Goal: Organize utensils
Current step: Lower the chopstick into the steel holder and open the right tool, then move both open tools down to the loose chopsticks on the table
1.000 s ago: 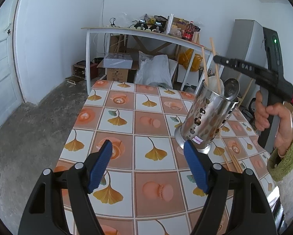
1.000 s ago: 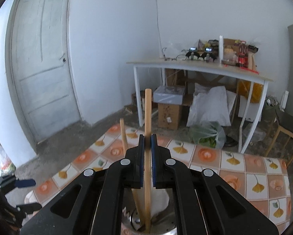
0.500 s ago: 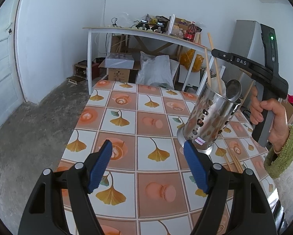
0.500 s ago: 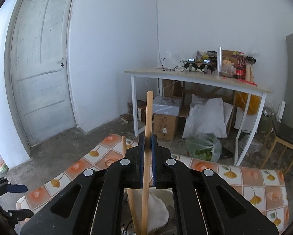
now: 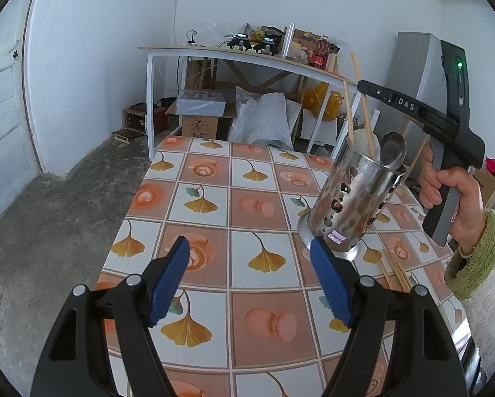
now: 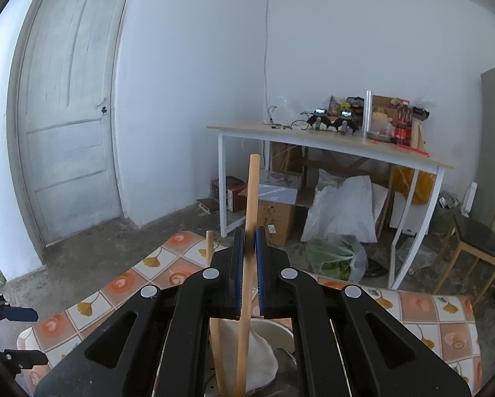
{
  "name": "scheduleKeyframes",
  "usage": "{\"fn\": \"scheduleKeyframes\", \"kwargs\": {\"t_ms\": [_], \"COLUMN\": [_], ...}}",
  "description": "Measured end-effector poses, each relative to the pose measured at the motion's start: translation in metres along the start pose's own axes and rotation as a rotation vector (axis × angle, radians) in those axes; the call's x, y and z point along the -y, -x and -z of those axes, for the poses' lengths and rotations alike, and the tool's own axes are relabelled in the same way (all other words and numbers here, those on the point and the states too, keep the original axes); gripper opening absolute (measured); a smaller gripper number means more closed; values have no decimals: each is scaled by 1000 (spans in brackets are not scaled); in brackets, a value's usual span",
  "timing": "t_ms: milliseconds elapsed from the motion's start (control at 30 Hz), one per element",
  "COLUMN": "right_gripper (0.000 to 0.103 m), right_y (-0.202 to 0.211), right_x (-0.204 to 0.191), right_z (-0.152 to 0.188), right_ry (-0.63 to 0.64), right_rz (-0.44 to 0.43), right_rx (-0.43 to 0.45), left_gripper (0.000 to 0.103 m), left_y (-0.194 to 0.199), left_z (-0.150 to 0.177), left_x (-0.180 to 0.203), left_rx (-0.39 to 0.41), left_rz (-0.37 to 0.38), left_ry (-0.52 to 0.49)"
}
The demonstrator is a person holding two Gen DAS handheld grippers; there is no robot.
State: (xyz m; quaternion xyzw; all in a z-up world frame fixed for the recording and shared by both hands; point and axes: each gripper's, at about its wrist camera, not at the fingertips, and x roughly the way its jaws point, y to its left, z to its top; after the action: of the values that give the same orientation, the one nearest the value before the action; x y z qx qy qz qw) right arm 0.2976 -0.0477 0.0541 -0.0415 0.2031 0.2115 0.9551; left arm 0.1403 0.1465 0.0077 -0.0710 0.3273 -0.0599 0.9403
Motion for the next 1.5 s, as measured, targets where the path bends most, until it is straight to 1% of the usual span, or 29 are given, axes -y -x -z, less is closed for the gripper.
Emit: {"fn": "scheduleKeyframes", "kwargs": {"t_ms": [200, 467, 767, 867, 967, 1000, 1033, 1133, 1267, 1367, 1500], "right_gripper": [5, 5, 5, 6, 17, 24, 29, 33, 36, 36, 36], "right_y": [22, 44, 40, 43, 53, 58, 63, 83, 113, 137, 160], "right_x": [0, 4, 6, 7, 7, 8, 10, 16, 30, 45, 65], "right_z": [7, 20, 25, 23, 22, 21, 20, 18, 22, 35, 70], "right_ry": [21, 8, -20, -27, -39, -45, -51, -76, -123, -173, -264], "right_rz": [9, 15, -20, -23, -25, -24, -24, -21, -12, 27, 65], "right_rx": [19, 10, -61, -61, -48, -40, -31, -9, -7, -49, -179], "left_gripper": [73, 73, 73, 73, 73, 73, 73, 73, 73, 73, 73], "left_y": [-1, -1, 1, 2, 2, 2, 2, 1, -2, -7, -15], "left_z": [1, 2, 4, 4, 4, 4, 4, 6, 11, 17, 28], "left_x": [0, 3, 9, 11, 11, 12, 13, 16, 21, 26, 38], "left_rx": [2, 4, 5, 4, 0, -1, -2, -9, -26, -52, -99], "left_rz": [3, 3, 11, 13, 17, 20, 22, 29, 48, 72, 108], "left_ry": [3, 2, -2, -4, -6, -6, -6, -8, -15, -23, -42]}}
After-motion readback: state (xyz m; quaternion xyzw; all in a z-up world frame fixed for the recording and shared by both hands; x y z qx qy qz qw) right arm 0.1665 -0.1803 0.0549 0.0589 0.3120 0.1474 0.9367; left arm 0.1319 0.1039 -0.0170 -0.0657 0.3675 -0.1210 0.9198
